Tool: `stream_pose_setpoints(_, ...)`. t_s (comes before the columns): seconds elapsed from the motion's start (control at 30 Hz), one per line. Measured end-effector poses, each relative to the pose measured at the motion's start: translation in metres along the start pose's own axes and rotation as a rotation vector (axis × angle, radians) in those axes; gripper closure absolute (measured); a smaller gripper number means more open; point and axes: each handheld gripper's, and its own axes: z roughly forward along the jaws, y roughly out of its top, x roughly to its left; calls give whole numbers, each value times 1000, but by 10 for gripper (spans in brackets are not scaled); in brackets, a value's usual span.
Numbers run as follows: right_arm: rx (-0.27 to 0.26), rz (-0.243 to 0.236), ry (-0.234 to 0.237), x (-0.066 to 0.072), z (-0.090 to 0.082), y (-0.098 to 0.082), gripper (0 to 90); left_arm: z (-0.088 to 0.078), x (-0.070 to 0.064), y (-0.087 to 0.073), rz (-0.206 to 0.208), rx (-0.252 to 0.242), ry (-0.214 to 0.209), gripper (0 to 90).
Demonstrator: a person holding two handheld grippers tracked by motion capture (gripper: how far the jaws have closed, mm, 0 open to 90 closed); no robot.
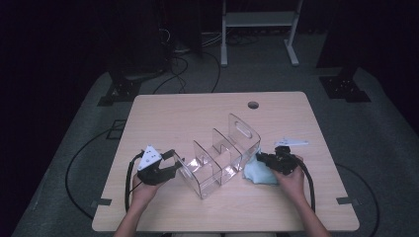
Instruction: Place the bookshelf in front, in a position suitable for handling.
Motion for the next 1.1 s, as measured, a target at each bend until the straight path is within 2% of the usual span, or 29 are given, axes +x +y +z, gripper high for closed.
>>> stream_pose_setpoints(0.13, 29, 12, 1, -2, 5, -3, 838, 0, -1, -2, -1, -15, -4, 475)
stream_pose_setpoints(0.3, -46, -11, -1, 3, -12, 8, 838, -1, -3, -4, 9, -24, -26, 475)
stream_pose_setpoints(0.33, -46, -14, -5, 3, -13, 9, 837, -1, -4, -4, 7, -26, -30, 475)
stream_pose_setpoints(0.4, -42, -1, -2, 1, -11, 6, 838, -1, -4, -4, 10, -26, -32, 475)
stream_pose_setpoints(0.57, 31, 27, -1, -7, 5, -6, 837, -3, -6, -6, 5, -33, -32, 475)
stream_pose_setpoints(0.63, 30, 25, -5, -7, 4, -5, 837, -3, -7, -6, 1, -35, -31, 474)
stream_pose_setpoints(0.8, -33, -8, -9, 1, -9, 4, 838, -3, -7, -6, -11, -39, -32, 474)
stream_pose_setpoints(0.87, -16, -4, -11, -2, -3, 0, 837, -2, -6, -6, -15, -39, -31, 474)
stream_pose_setpoints(0.97, 46, 21, -14, -8, 11, -9, 837, -2, -7, -6, -18, -40, -26, 472)
stream_pose_setpoints(1.03, 48, 25, -14, -7, 11, -10, 838, -2, -7, -6, -21, -41, -25, 471)
stream_pose_setpoints(1.1, 24, 14, 0, 1, 3, -8, 838, -2, -7, -6, -29, -42, -23, 467)
